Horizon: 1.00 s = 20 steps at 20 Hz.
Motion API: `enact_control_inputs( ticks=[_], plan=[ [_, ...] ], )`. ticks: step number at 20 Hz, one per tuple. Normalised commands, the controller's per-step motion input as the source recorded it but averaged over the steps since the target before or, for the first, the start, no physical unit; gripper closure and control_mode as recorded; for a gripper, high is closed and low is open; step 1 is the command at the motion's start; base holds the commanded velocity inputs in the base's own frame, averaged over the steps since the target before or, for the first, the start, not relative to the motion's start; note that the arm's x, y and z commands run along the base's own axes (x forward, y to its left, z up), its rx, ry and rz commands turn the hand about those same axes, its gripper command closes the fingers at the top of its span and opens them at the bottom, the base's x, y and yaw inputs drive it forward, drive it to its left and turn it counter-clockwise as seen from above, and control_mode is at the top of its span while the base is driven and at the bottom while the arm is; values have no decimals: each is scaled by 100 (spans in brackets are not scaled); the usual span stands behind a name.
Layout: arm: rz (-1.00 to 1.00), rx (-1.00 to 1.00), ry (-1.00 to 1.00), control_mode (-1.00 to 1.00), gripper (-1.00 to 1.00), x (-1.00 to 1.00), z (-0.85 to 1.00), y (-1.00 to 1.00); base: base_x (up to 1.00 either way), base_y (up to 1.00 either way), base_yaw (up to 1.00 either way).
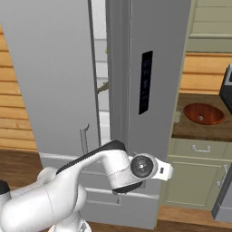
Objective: Grab a lemon wedge from the fridge and one ice cube from the ice bowl, and put them in the glass of lemonade.
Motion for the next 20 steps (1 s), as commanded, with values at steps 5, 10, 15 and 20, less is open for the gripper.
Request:
enact_control_inputs(
  ticks=[5,10,15,20],
  plan=[
    [2,0,0,-100,-100,-62,94,-50,0,0,0],
    [11,0,-10,-100,-100,-100,100,4,0,0,0],
    [-2,-6,-24,-100,-100,-97,100,85,0,0,0],
    [-1,-33,-14,-100,-100,-72,90,100,0,0,0]
  ],
)
